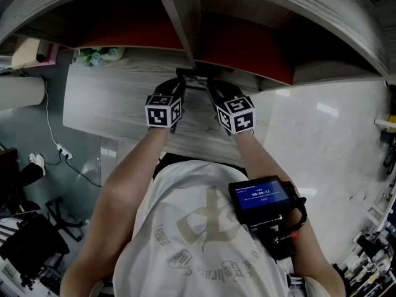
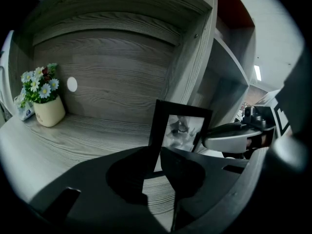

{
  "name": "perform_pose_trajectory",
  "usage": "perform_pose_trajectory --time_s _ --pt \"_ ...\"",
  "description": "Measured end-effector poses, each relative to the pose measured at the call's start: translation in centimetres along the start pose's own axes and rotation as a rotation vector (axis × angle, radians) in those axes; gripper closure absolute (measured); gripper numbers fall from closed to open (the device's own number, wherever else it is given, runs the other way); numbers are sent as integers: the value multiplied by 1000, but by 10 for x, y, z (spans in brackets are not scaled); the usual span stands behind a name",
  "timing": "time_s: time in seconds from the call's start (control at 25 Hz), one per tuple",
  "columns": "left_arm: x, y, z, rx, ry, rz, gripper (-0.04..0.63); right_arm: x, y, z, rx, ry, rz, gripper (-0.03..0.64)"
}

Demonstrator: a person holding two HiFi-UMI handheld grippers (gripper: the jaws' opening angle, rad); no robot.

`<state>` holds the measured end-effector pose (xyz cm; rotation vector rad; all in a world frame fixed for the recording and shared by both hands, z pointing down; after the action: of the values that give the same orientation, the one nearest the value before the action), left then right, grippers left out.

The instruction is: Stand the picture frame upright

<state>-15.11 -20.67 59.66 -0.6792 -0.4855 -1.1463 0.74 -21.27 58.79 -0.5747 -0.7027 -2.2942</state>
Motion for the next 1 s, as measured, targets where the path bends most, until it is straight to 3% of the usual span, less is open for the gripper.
perform_pose_trajectory --time_s 0.56,0.68,0.8,1.0 --pt "0 0 -3 -18 -12 8 508 1 4 -3 13 2 -1 535" --pt "2 3 -4 -15 -25 18 469 1 5 -4 14 6 0 535" --pt "2 4 -3 -11 -31 15 459 1 7 -4 19 10 8 483" --pt "0 0 -3 -2 -41 11 425 0 10 -6 29 24 20 483"
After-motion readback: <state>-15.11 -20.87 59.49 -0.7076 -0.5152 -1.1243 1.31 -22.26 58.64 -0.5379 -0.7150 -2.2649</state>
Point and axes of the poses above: the fingertips, and each gripper's own axes: x forward along the fingers, y to its right, z out of its underside, the point moved 6 cm from there along -x, backward along the fingers, and after that the axes turned 1 degree about -y, right-handed, at the moved point
